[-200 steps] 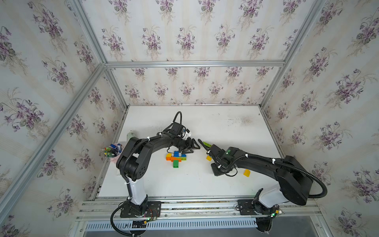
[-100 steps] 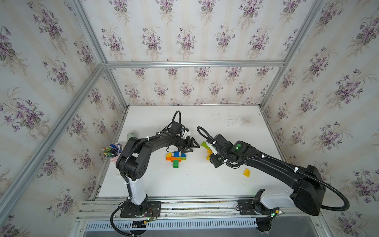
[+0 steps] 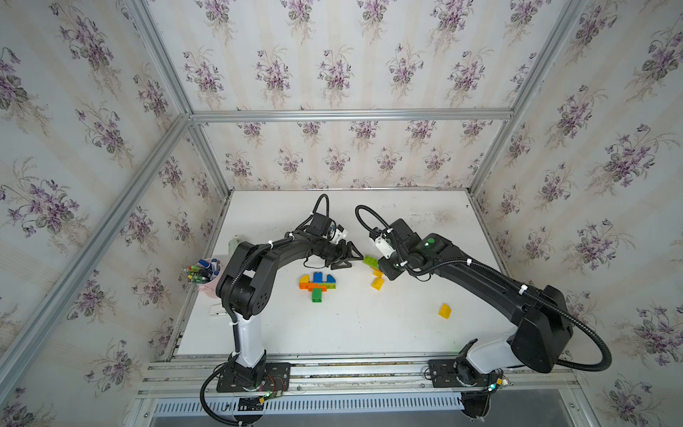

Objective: Assemble a fork with lego
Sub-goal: Assemble the lego brick with the lego brick.

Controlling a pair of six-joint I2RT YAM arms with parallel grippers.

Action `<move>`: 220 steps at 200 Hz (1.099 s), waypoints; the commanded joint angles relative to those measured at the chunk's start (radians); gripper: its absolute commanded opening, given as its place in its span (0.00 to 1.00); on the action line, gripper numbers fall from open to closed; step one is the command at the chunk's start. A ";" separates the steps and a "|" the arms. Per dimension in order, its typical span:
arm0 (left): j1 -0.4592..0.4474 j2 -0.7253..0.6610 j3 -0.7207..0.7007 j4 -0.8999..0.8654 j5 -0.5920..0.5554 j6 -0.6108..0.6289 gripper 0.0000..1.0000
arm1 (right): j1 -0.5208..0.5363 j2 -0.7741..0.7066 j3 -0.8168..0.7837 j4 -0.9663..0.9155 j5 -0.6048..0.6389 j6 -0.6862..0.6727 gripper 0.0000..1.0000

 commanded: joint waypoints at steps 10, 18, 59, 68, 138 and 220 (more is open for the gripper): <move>-0.009 0.047 0.050 0.017 0.051 -0.026 0.70 | -0.044 0.064 0.056 -0.025 -0.033 -0.179 0.26; -0.015 0.063 0.068 0.021 0.060 -0.032 0.69 | -0.051 0.086 0.073 -0.029 -0.030 -0.210 0.26; -0.032 0.117 0.126 0.024 0.079 -0.039 0.66 | -0.062 0.189 0.164 -0.050 -0.067 -0.333 0.25; -0.036 0.124 0.130 0.024 0.084 -0.036 0.66 | -0.063 0.205 0.171 -0.049 -0.066 -0.349 0.25; -0.054 0.170 0.129 0.071 0.114 -0.064 0.61 | -0.080 0.272 0.184 -0.084 -0.100 -0.422 0.26; -0.062 0.202 0.129 0.073 0.111 -0.061 0.56 | -0.082 0.278 0.125 -0.052 -0.089 -0.460 0.25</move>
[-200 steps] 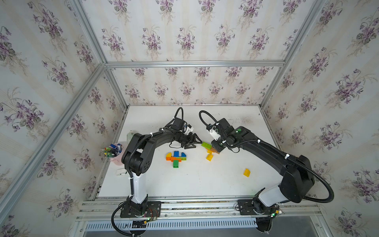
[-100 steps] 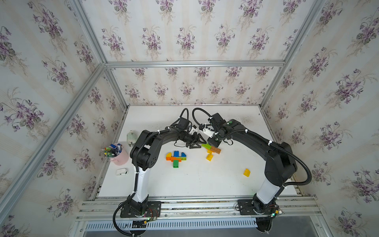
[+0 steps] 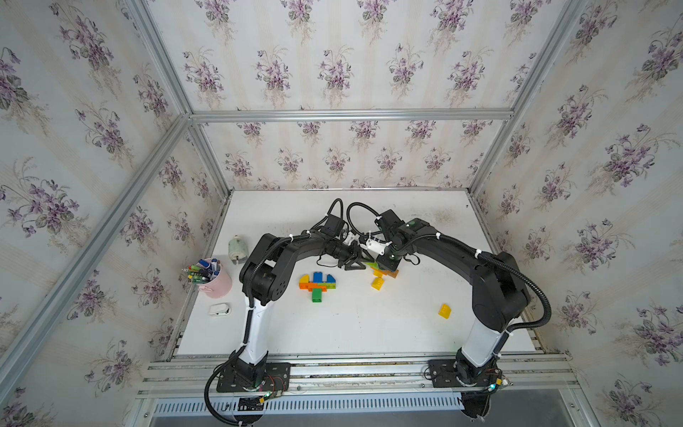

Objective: Assemble a fork with lego
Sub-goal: Assemble the lego brick with the lego brick.

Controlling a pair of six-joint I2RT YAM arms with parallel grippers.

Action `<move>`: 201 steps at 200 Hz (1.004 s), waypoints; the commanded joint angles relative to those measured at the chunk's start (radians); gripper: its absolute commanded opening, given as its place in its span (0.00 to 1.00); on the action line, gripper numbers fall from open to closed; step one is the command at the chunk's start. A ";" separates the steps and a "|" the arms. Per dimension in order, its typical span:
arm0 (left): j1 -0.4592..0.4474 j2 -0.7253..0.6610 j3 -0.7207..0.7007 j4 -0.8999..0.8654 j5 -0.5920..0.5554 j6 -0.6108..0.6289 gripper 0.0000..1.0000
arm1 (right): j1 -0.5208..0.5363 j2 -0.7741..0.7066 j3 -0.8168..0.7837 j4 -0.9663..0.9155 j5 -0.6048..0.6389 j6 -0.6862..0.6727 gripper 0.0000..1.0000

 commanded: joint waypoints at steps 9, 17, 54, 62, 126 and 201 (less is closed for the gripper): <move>-0.003 0.011 -0.002 0.019 0.007 0.004 0.56 | 0.000 0.001 -0.013 -0.002 -0.008 -0.040 0.25; -0.003 0.011 -0.004 0.019 0.005 0.004 0.56 | 0.000 0.002 -0.014 0.001 -0.009 -0.042 0.24; -0.003 0.018 -0.004 0.020 0.004 0.004 0.56 | -0.002 0.021 -0.007 -0.017 -0.031 -0.055 0.24; -0.003 0.020 -0.004 0.019 0.005 0.003 0.56 | -0.002 0.027 -0.005 -0.020 -0.033 -0.056 0.24; -0.005 0.004 -0.033 0.012 0.003 0.014 0.56 | -0.003 0.063 -0.049 -0.038 0.010 -0.043 0.23; 0.053 -0.063 -0.070 0.008 -0.012 0.009 0.58 | -0.012 0.063 -0.100 -0.024 0.018 -0.050 0.20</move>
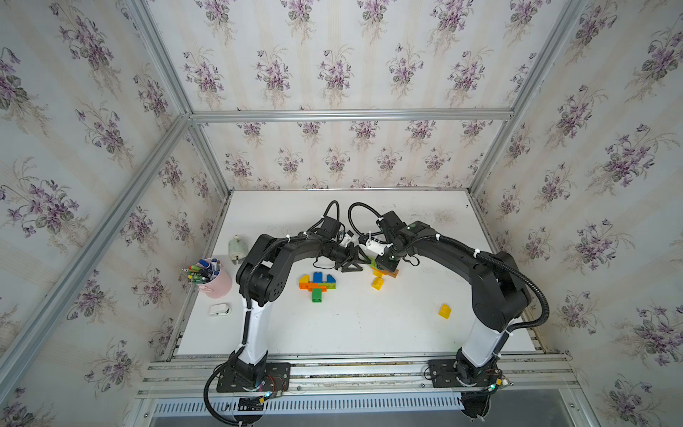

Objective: Assemble a fork with lego
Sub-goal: Assemble the lego brick with the lego brick.

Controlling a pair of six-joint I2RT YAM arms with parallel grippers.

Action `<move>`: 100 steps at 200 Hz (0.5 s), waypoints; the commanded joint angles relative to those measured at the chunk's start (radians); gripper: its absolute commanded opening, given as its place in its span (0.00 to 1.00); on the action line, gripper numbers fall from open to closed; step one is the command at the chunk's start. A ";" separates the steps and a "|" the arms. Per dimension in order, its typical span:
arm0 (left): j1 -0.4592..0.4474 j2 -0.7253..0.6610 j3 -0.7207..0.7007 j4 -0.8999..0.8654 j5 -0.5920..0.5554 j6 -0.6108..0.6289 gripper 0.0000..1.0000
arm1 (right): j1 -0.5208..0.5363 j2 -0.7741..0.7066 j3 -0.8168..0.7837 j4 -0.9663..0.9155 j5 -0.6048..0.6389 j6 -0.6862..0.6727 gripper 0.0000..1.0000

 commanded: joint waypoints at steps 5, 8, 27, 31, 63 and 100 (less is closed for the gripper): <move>0.021 -0.024 -0.011 -0.006 -0.012 0.007 0.58 | 0.001 0.039 -0.027 -0.108 0.052 -0.022 0.19; 0.023 -0.025 -0.014 -0.006 -0.012 0.008 0.58 | 0.001 0.040 -0.023 -0.107 0.052 -0.022 0.19; 0.033 -0.038 -0.024 -0.011 -0.013 0.016 0.59 | 0.001 0.031 0.004 -0.105 0.034 -0.024 0.18; 0.035 -0.039 -0.027 -0.011 -0.015 0.017 0.59 | 0.001 0.026 0.012 -0.102 0.029 -0.026 0.17; 0.058 -0.055 -0.052 -0.002 -0.017 0.017 0.59 | 0.001 -0.014 0.037 -0.073 0.002 -0.066 0.15; 0.098 -0.095 -0.079 -0.013 -0.027 0.031 0.59 | 0.002 -0.019 0.081 -0.047 -0.026 -0.114 0.15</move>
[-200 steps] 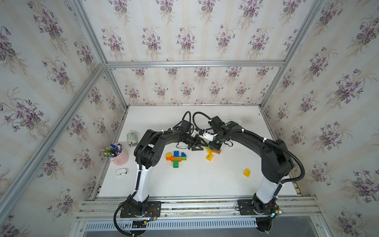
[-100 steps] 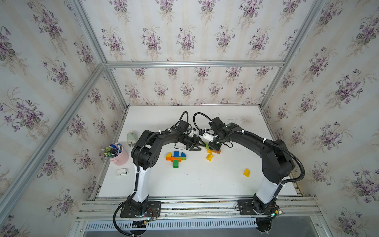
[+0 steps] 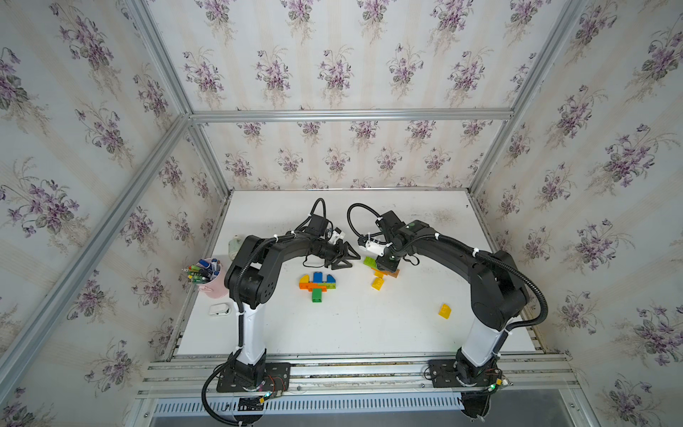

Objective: Assemble a fork with lego
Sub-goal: Assemble the lego brick with the lego brick.

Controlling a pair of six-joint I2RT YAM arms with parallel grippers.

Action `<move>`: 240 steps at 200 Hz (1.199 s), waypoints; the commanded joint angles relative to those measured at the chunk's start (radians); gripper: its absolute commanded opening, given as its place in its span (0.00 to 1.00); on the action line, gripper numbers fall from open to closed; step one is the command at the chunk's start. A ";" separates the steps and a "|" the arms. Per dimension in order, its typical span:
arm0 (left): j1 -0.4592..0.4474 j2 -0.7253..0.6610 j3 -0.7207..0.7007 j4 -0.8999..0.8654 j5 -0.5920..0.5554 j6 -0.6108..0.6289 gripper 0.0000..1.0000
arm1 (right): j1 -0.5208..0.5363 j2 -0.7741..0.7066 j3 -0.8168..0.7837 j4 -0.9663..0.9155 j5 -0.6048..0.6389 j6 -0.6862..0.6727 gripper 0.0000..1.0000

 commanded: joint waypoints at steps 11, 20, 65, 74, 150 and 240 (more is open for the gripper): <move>0.027 -0.035 -0.010 -0.010 -0.018 0.031 0.60 | 0.002 0.003 0.049 -0.004 -0.026 -0.072 0.15; 0.034 -0.044 -0.011 -0.019 -0.019 0.037 0.62 | 0.002 0.013 0.068 -0.003 -0.029 -0.082 0.16; 0.061 -0.071 -0.028 -0.056 -0.031 0.061 0.68 | 0.016 0.103 0.172 -0.030 -0.044 -0.129 0.17; 0.068 -0.077 -0.035 -0.060 -0.036 0.061 0.69 | 0.020 0.127 0.192 -0.048 -0.040 -0.133 0.17; 0.098 -0.085 -0.049 -0.065 -0.026 0.072 0.71 | 0.043 0.194 0.224 -0.078 -0.032 -0.102 0.24; 0.100 -0.101 -0.071 -0.056 -0.022 0.084 0.83 | 0.049 0.185 0.263 -0.065 -0.055 -0.042 0.55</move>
